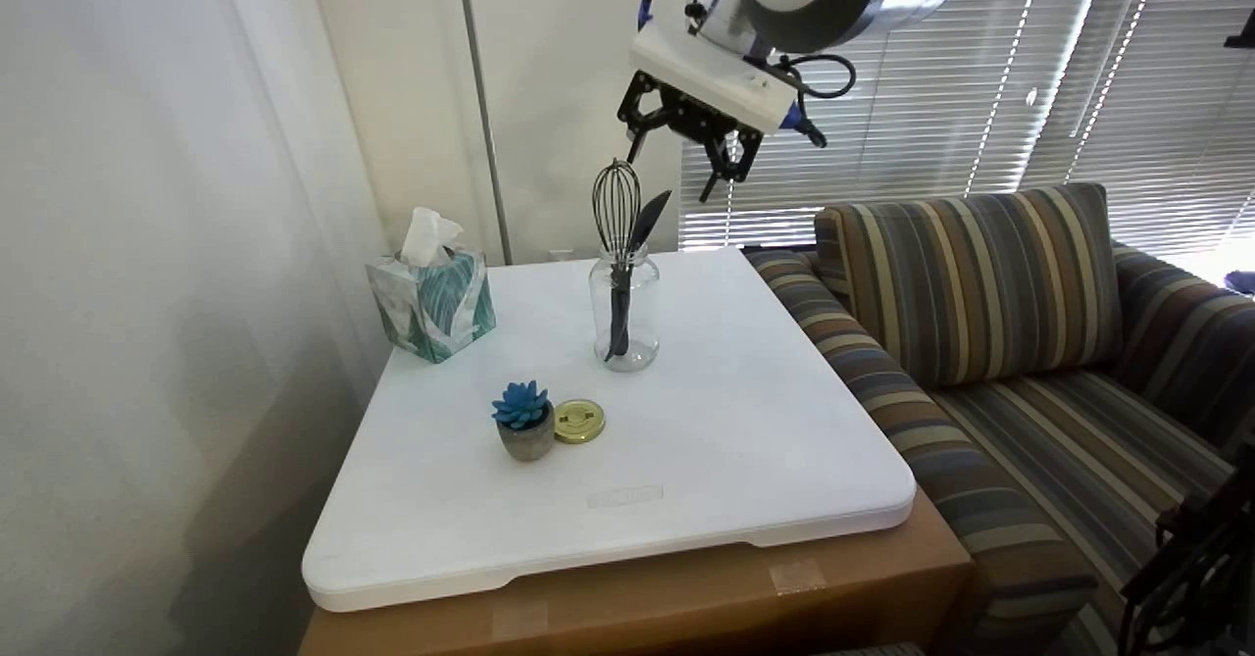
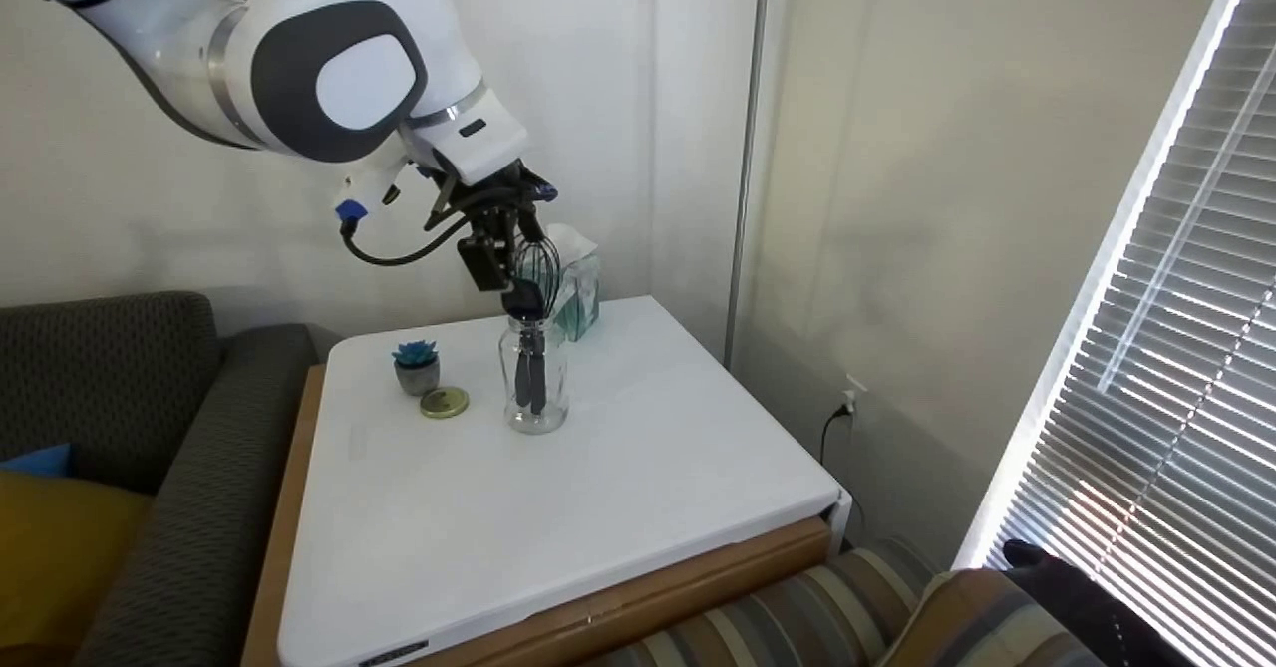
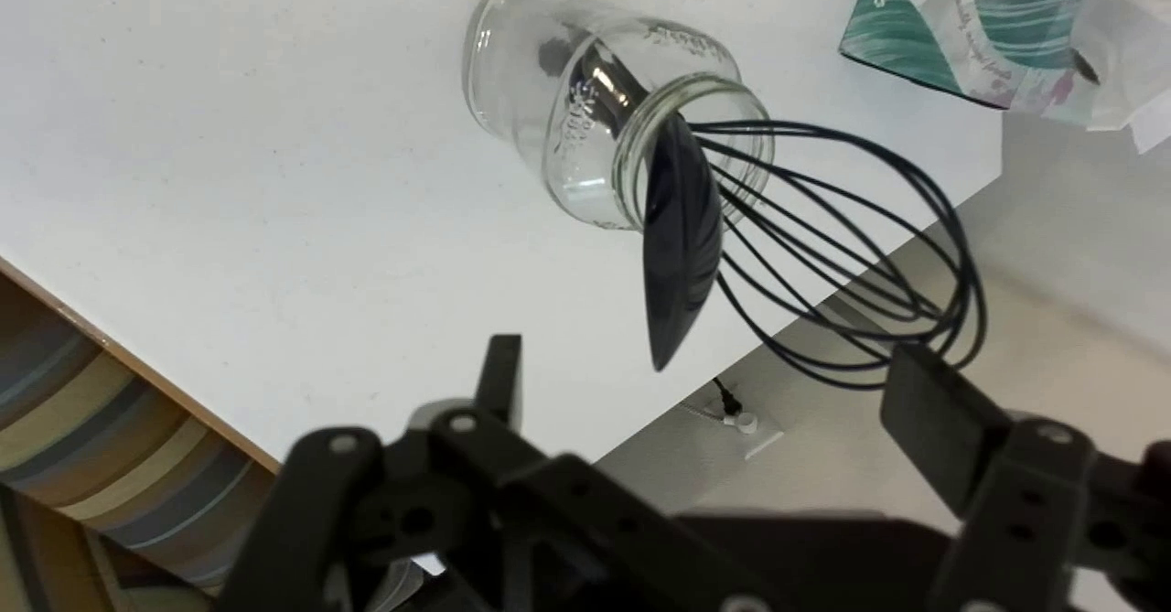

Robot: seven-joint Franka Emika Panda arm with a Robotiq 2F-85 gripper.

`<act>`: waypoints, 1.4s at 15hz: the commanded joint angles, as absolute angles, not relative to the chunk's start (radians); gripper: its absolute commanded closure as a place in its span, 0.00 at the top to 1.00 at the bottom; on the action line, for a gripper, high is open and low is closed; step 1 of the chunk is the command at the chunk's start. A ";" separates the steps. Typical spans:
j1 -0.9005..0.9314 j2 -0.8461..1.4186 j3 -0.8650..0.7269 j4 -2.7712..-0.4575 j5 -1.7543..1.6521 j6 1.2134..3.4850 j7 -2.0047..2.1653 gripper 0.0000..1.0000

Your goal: Take the black ladle out of the glass jar

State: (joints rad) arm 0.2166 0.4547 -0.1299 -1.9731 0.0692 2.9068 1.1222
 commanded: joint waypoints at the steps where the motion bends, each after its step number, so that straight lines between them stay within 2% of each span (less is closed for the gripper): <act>1: 0.171 0.459 -0.082 -1.973 0.124 2.891 1.063 1.00; 6: 0.156 0.454 -0.067 -1.982 0.163 2.871 1.043 0.99; 7: 0.158 0.453 -0.071 -1.983 0.163 2.869 1.047 0.85; 8: 0.157 0.453 -0.072 -1.985 0.163 2.869 1.048 0.84; 10: 0.158 0.454 -0.075 -1.986 0.160 2.870 1.049 0.73; 12: 0.156 0.456 -0.073 -1.986 0.161 2.869 1.047 0.57; 15: 0.154 0.460 -0.071 -1.987 0.163 2.869 1.046 0.51; 19: 0.152 0.472 -0.065 -1.984 0.165 2.876 1.042 0.58; 21: 0.151 0.479 -0.061 -1.981 0.168 2.875 1.040 0.56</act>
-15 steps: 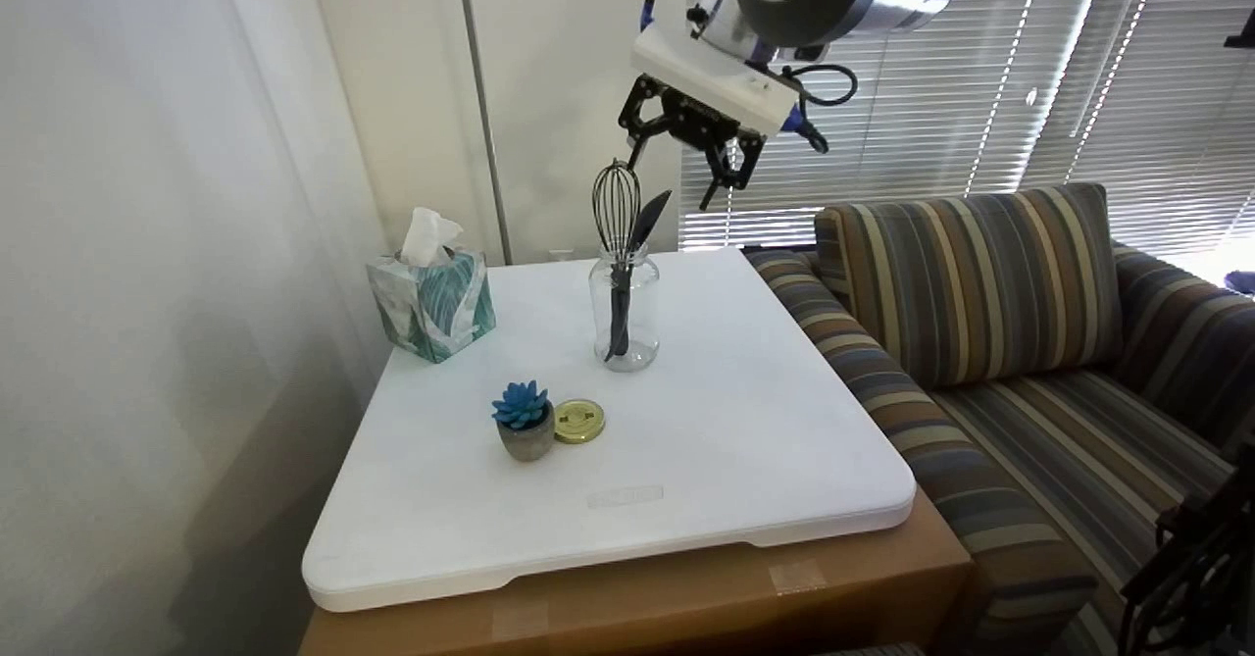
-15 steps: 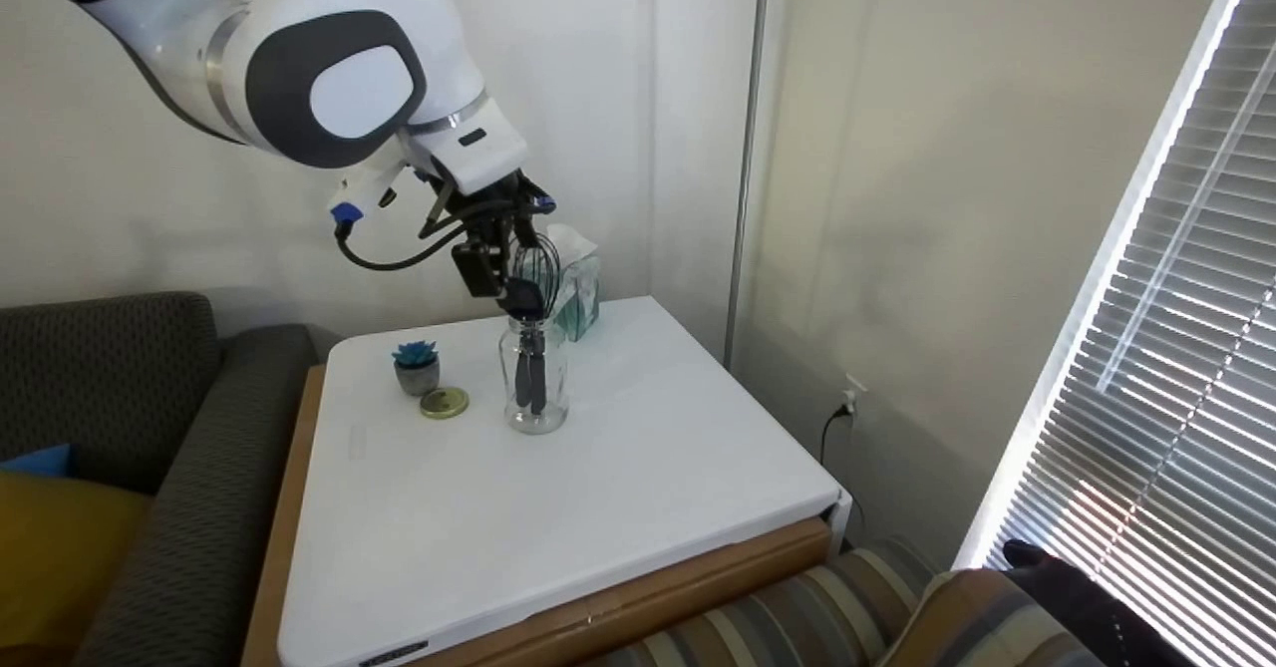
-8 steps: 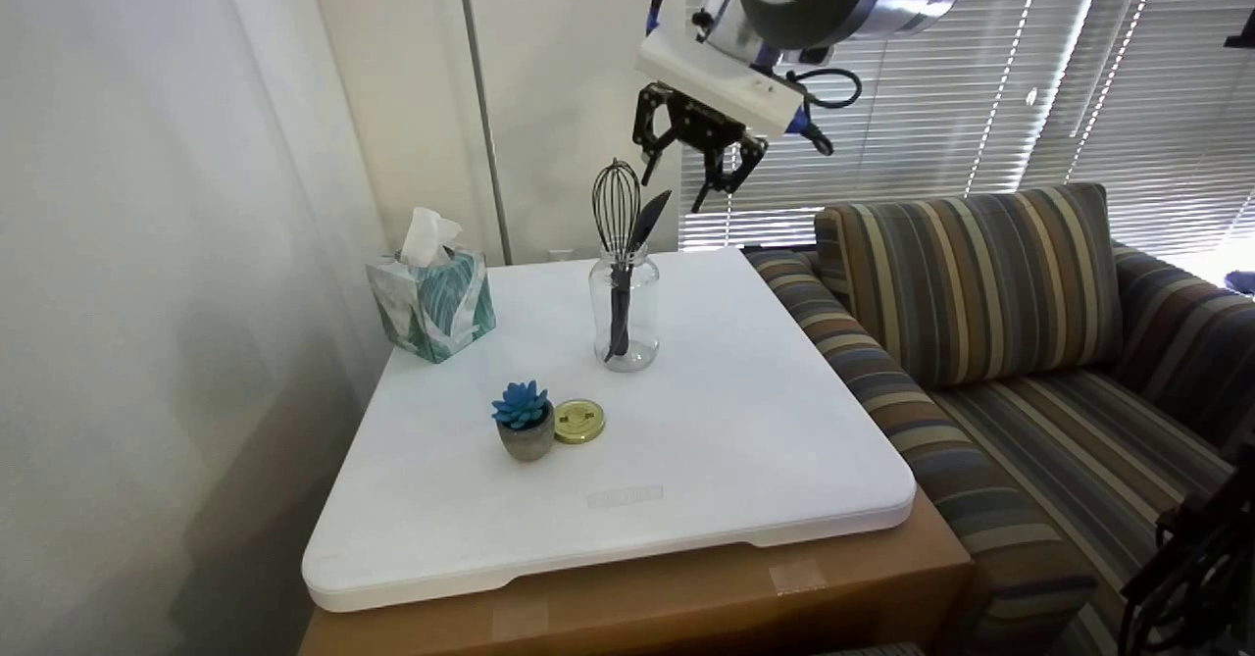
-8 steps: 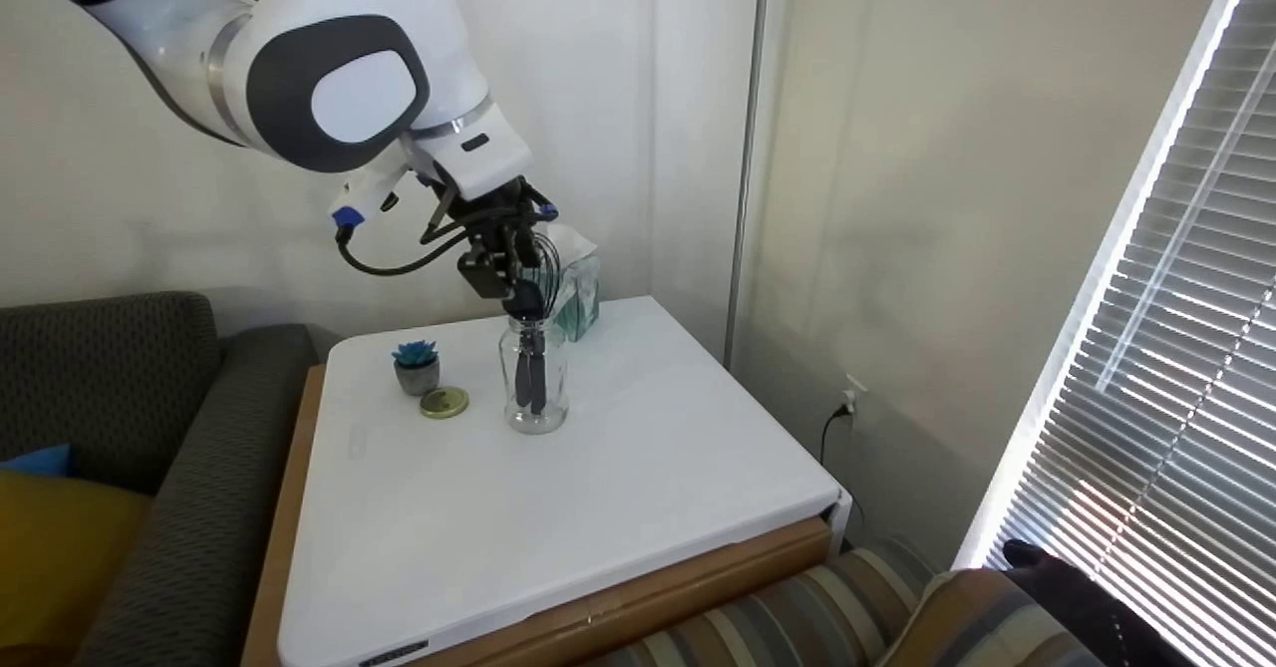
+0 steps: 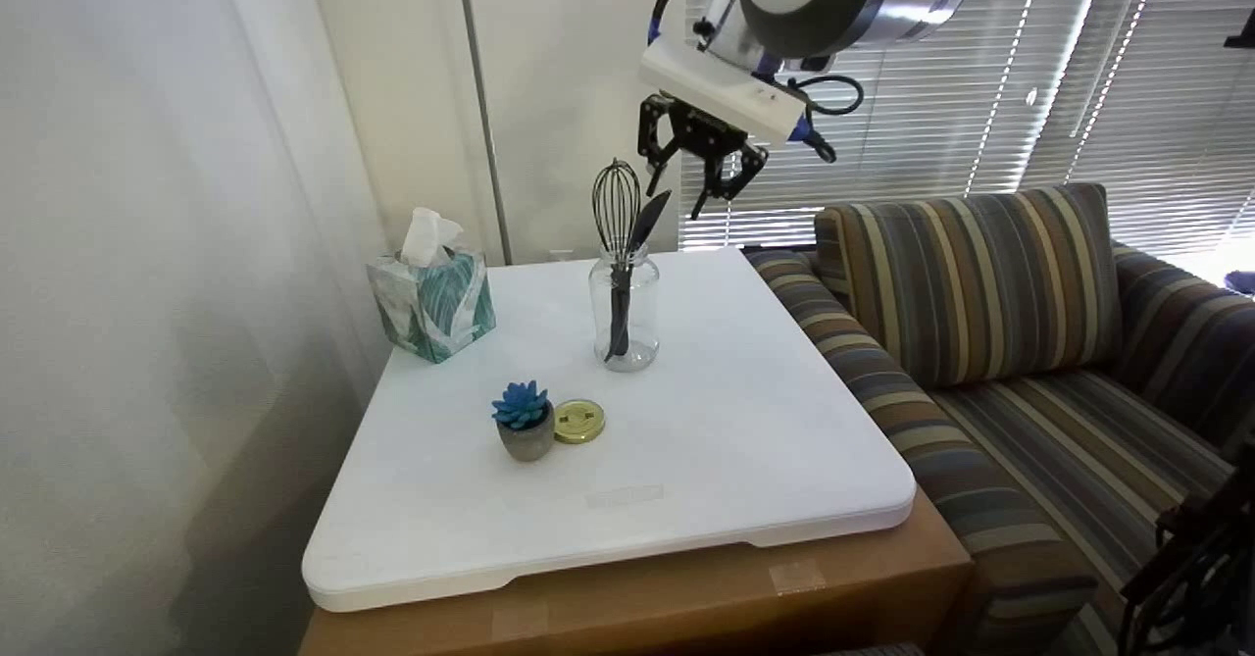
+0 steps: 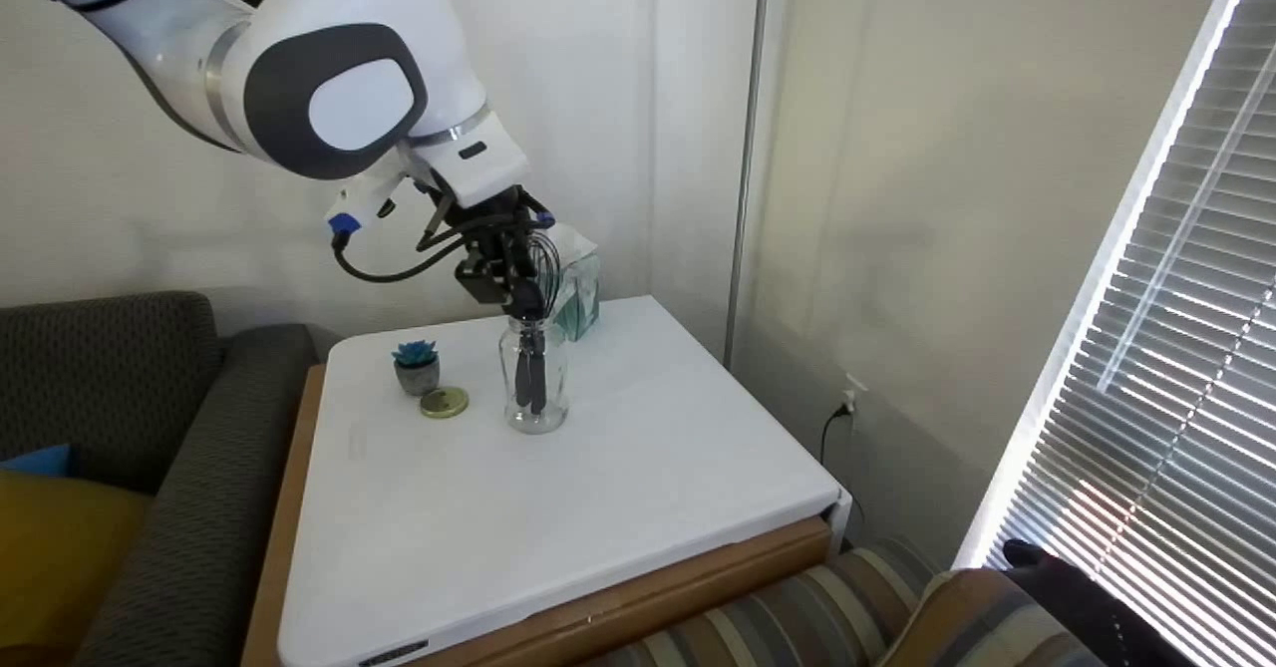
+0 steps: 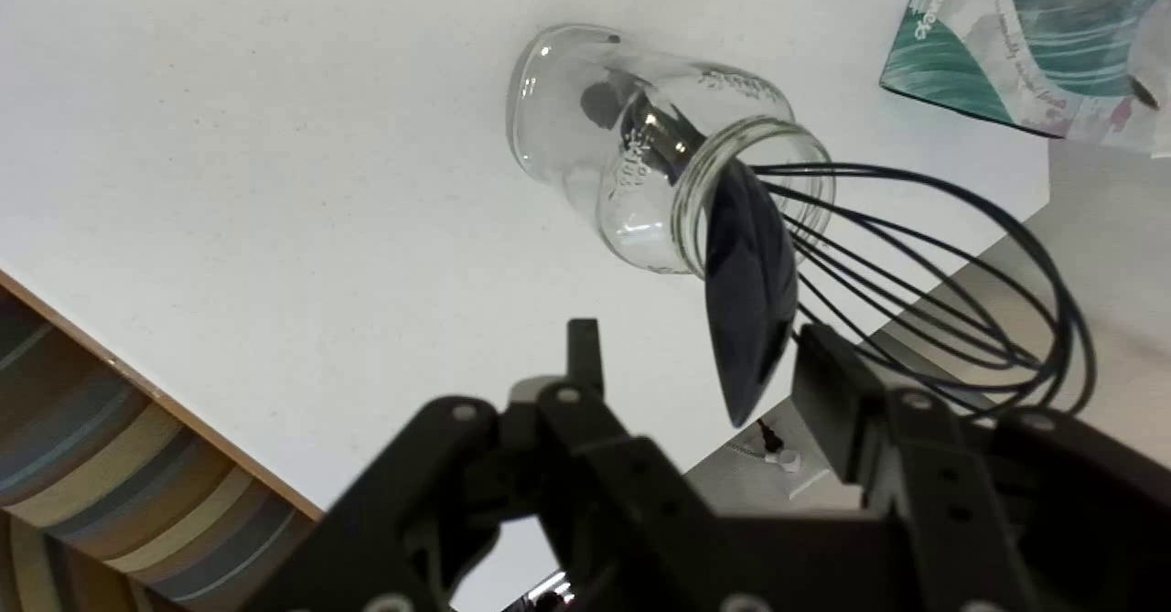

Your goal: Take the black ladle out of the glass jar

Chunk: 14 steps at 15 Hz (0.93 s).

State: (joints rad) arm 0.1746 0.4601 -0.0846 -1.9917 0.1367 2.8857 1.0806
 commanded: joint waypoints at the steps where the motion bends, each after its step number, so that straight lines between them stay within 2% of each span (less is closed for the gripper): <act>1: 0.151 0.483 -0.060 -1.980 0.169 2.876 1.041 0.53; 2: 0.151 0.486 -0.060 -1.978 0.169 2.877 1.042 0.51; 3: 0.151 0.489 -0.060 -1.976 0.169 2.879 1.042 0.42; 4: 0.153 0.492 -0.062 -1.976 0.169 2.885 1.045 0.41; 6: 0.156 0.498 -0.065 -1.973 0.167 2.893 1.047 0.31; 7: 0.156 0.502 -0.065 -1.970 0.167 2.894 1.048 0.31; 10: 0.160 0.515 -0.070 -1.961 0.162 2.897 1.049 0.38; 11: 0.166 0.517 -0.076 -1.957 0.158 2.896 1.055 0.37; 12: 0.169 0.522 -0.079 -1.950 0.154 2.893 1.055 0.32; 14: 0.174 0.531 -0.082 -1.930 0.146 2.885 1.053 0.11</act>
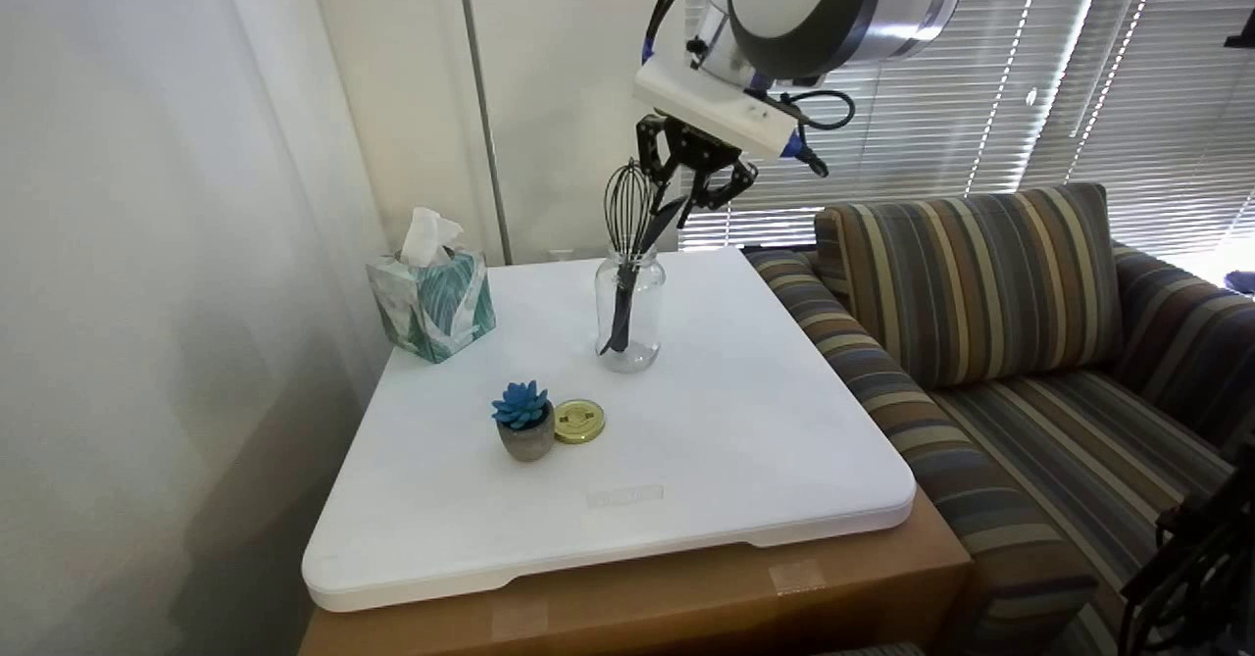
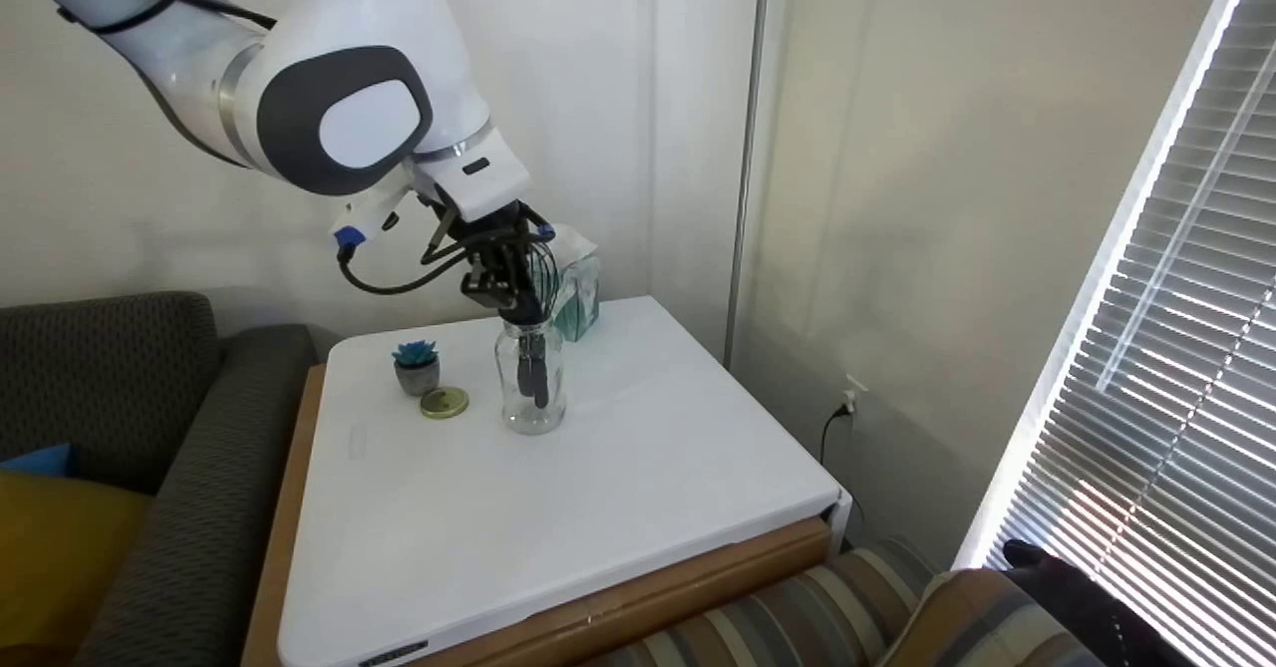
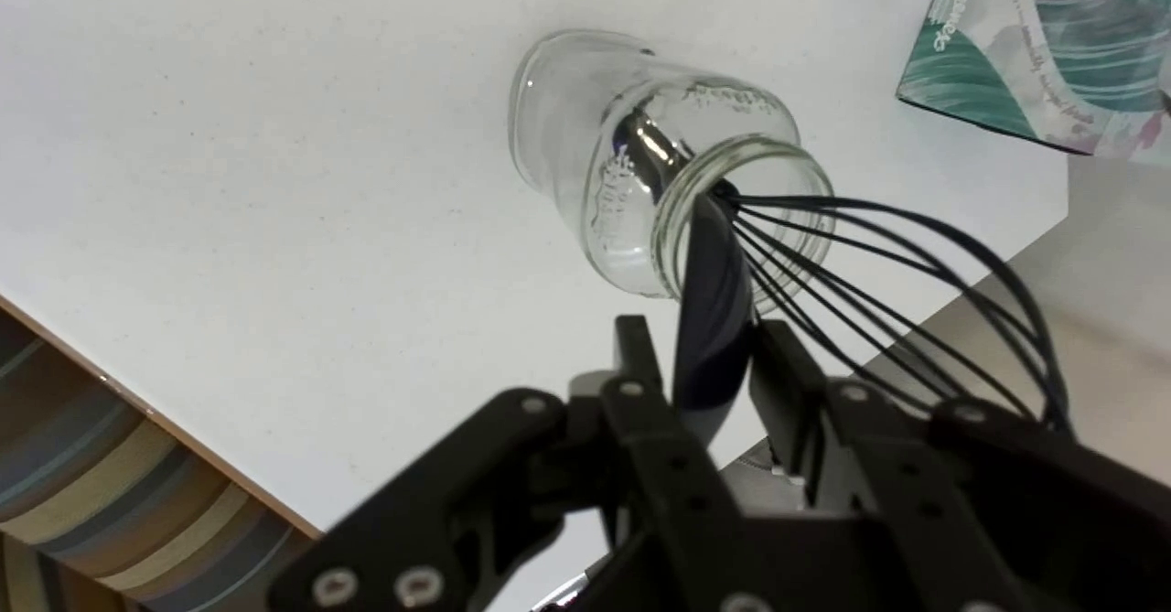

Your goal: Take the black ladle out of the glass jar

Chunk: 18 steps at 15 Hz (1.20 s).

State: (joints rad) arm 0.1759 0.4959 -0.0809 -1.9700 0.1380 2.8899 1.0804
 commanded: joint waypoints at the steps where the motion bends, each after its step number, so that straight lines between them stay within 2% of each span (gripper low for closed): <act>1: 0.177 0.536 -0.083 -1.917 0.141 2.882 1.049 0.03; 3: 0.187 0.543 -0.093 -1.882 0.126 2.871 1.043 0.00; 8: 0.207 0.572 -0.105 -1.799 0.091 2.846 1.016 0.02; 18: 0.235 0.550 -0.143 -1.823 0.087 2.872 1.047 0.02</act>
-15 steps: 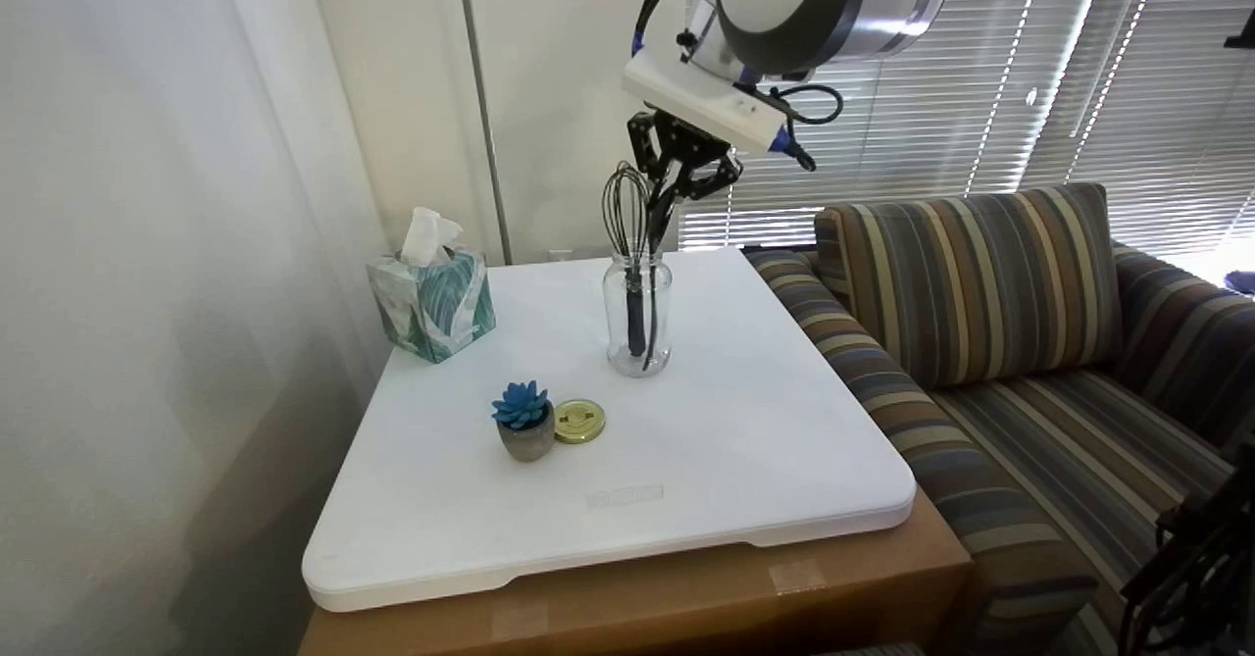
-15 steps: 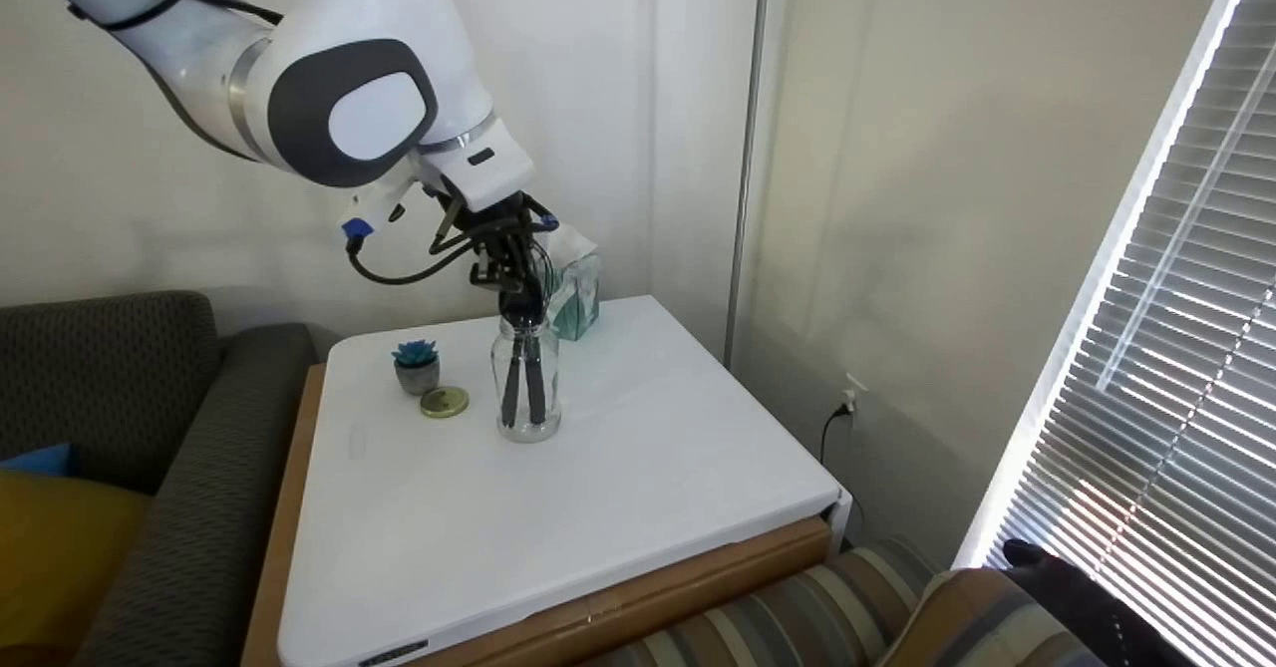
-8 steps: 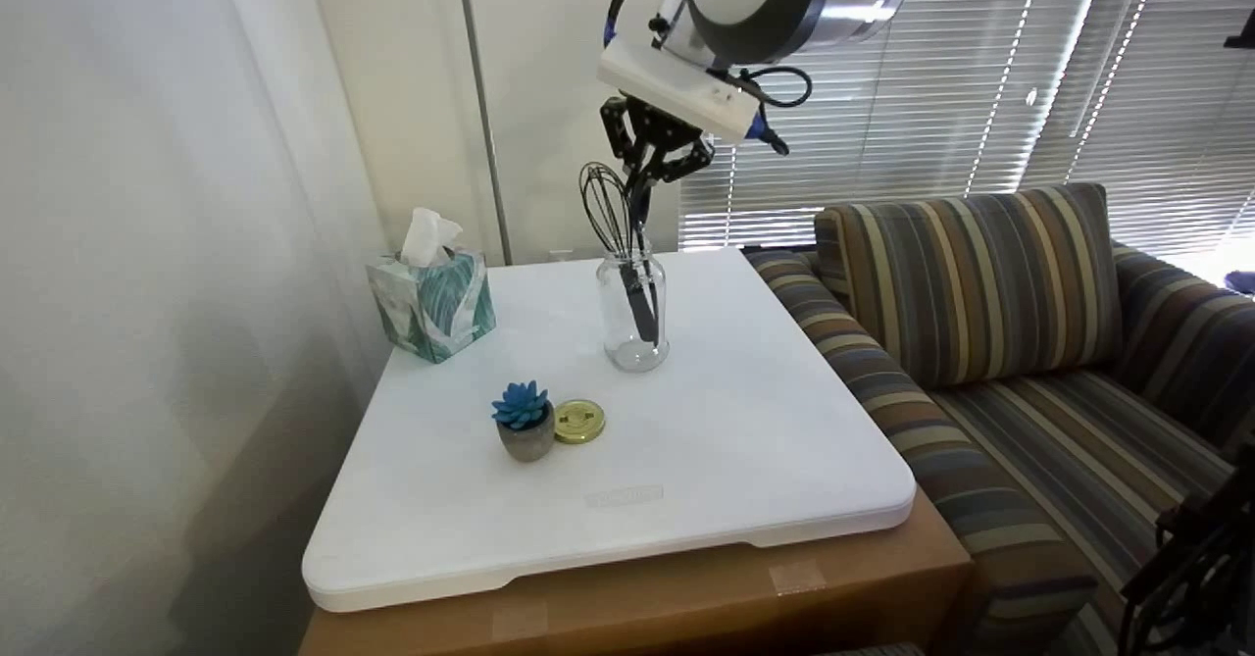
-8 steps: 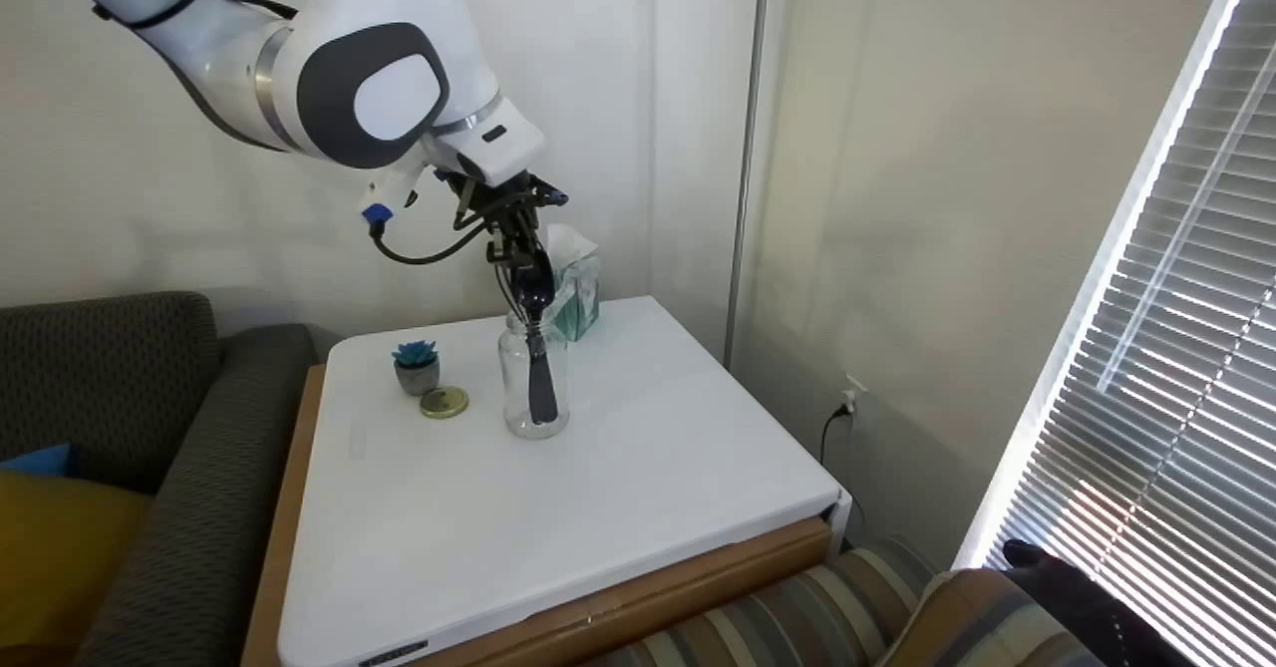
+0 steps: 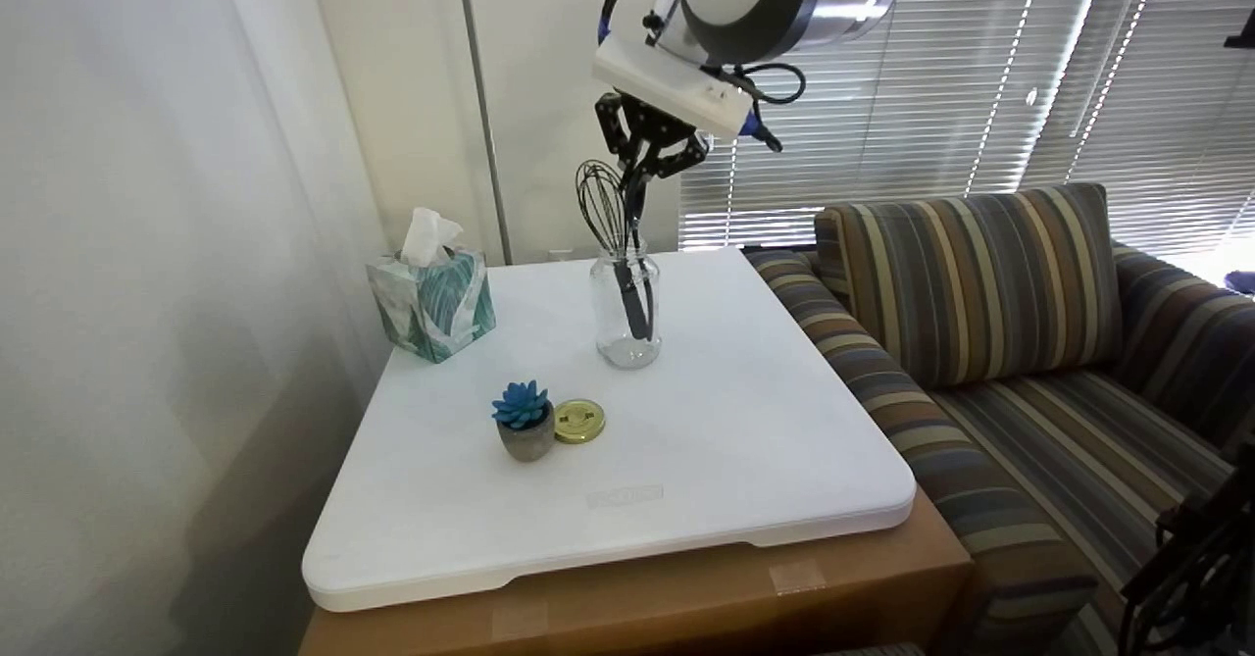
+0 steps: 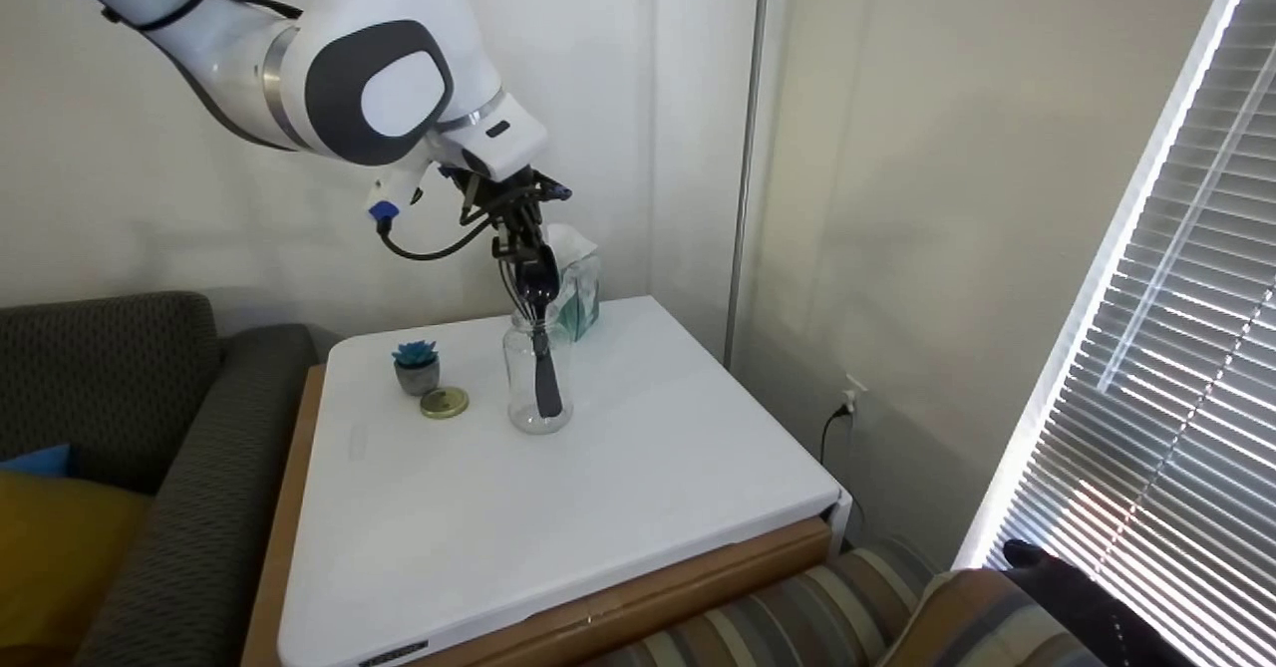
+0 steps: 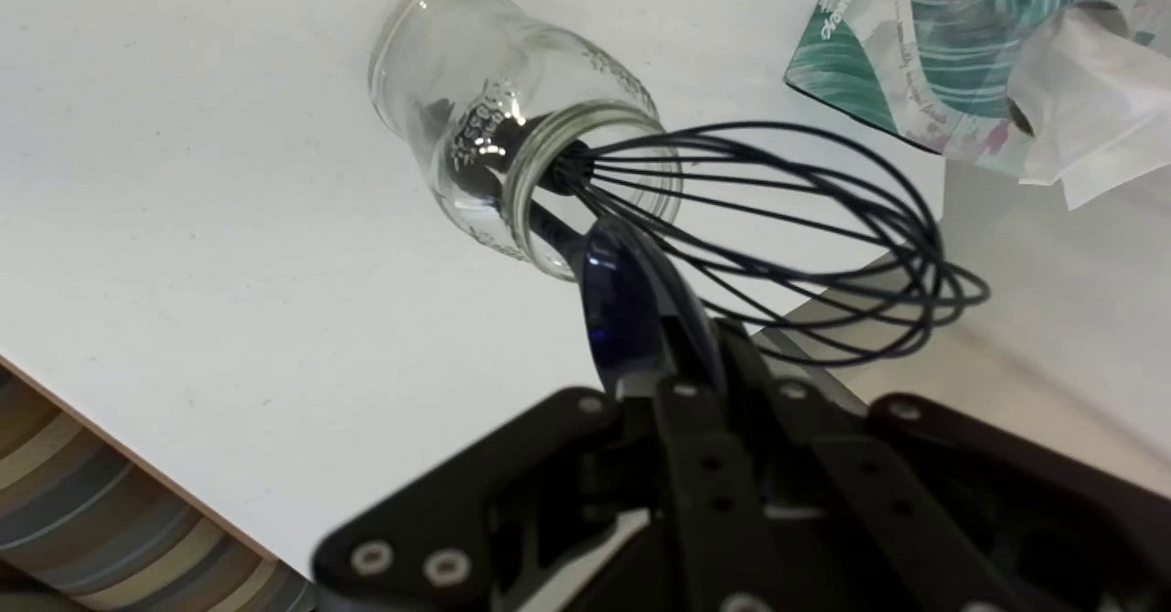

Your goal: Take the black ladle out of the glass jar

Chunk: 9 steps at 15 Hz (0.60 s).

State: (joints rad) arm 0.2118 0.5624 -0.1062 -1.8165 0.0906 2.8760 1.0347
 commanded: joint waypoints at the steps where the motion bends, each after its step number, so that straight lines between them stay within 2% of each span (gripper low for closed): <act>1: 0.238 0.545 -0.148 -1.827 0.086 2.875 1.051 0.02; 9: 0.277 0.531 -0.196 -1.828 0.079 2.902 1.100 0.02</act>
